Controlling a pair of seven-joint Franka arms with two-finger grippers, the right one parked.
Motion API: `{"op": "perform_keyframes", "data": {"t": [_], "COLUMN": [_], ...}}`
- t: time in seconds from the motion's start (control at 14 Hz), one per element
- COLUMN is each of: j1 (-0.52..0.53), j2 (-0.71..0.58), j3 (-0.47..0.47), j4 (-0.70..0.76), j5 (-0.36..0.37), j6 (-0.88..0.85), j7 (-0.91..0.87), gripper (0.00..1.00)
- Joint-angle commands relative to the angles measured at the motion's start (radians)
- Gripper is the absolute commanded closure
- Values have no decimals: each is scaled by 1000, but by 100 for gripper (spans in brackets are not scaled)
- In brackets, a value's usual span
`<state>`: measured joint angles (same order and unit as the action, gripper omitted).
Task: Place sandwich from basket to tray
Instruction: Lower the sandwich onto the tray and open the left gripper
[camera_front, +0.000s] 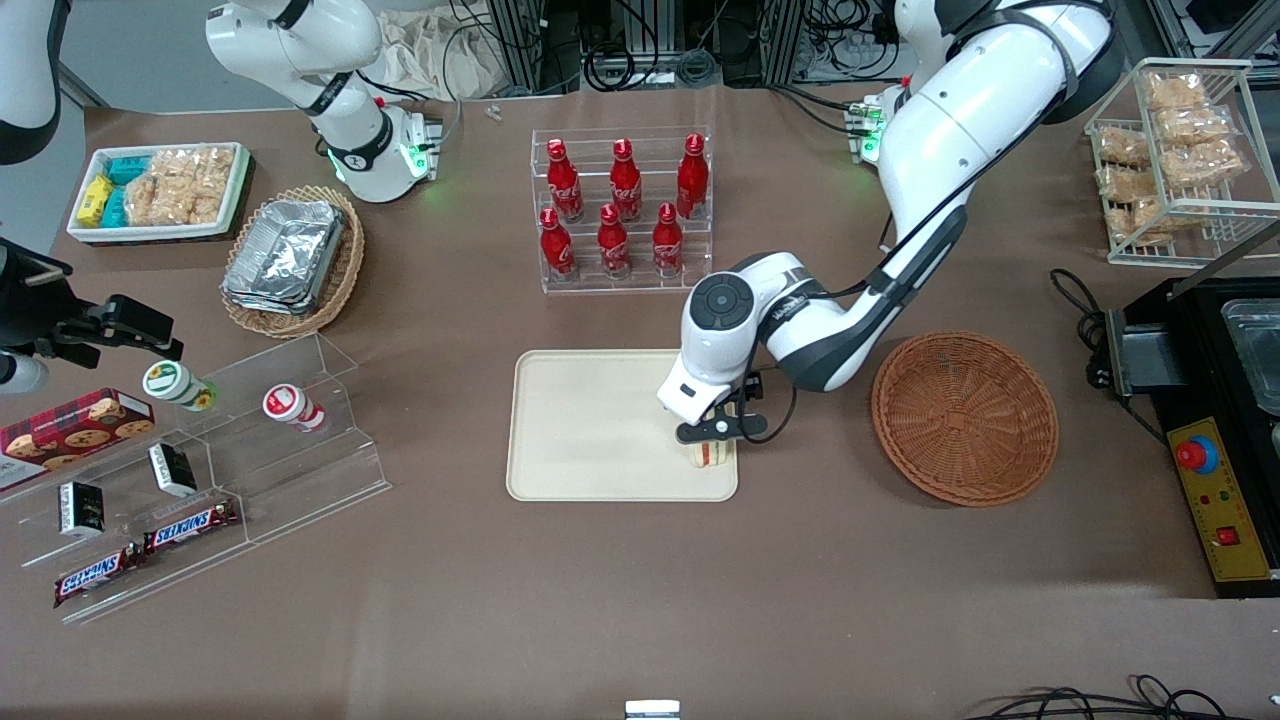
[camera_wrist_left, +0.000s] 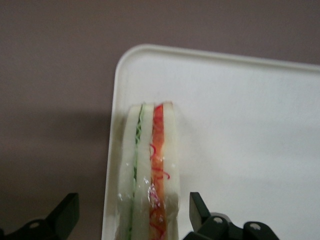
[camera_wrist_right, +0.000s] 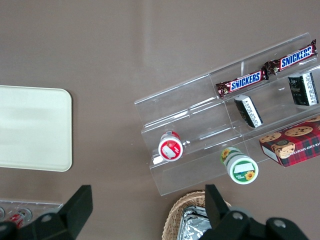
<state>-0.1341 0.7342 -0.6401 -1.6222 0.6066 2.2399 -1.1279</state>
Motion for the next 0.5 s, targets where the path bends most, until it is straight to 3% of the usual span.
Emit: {"op": "perform_keyframes", "data": {"t": [0.0,0.43], "j1": [24,86], "j2": [-103,-310], "j3": [-9,-13], "j4": [-16,-18], "j5": [-13,-217], "j6": [0,-115], "j7": [-36,-17], "gripper": [1,1]}}
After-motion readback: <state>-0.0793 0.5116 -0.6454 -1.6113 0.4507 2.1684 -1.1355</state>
